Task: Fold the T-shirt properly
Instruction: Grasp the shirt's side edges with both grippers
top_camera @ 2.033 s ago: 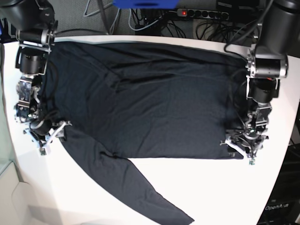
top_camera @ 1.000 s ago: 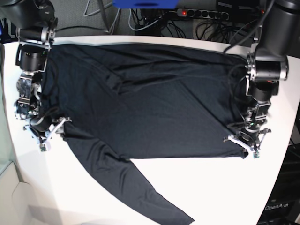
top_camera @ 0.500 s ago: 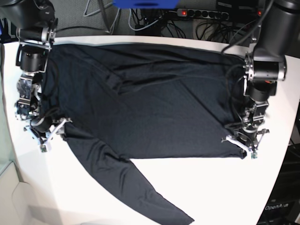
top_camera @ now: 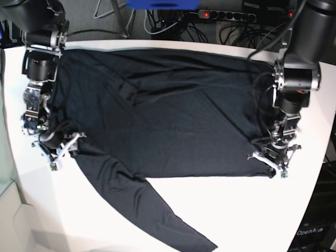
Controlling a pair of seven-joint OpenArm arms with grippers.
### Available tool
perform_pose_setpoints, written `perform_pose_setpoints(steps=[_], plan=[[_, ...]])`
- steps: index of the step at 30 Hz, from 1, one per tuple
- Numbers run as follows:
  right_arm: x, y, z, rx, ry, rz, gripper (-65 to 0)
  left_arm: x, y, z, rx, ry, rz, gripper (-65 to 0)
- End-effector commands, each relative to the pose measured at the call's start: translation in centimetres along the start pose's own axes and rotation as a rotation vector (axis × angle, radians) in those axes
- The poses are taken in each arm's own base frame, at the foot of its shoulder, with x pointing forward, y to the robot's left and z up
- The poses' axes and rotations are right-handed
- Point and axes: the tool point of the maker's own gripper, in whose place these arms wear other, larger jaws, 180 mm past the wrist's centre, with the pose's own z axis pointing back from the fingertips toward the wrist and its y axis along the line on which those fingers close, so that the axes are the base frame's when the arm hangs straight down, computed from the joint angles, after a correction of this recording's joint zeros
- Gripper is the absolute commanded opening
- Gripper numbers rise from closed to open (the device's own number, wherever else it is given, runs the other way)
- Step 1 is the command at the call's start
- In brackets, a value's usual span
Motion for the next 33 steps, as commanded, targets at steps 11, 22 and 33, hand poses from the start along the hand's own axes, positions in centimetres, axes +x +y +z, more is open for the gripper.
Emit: perform_pose_setpoints(steps=[11, 22, 33], plan=[[-1.1, -0.4, -1.1, 0.013, 0.028, -0.058, -38.9, -2.9, -0.9, 0.4, -0.037, 0.107, -0.019, -65.0], [0.5, -0.9, -0.2, -0.007, -0.021, -0.027, -65.0, -2.8, -0.9, 0.4, -0.039, 0.105, -0.018, -65.0], [4.7, 2.2, 5.8, -0.035, -0.231, 0.146, -65.0, -4.0, -0.8, 0.7, -0.036, 0.123, -0.008, -65.0]])
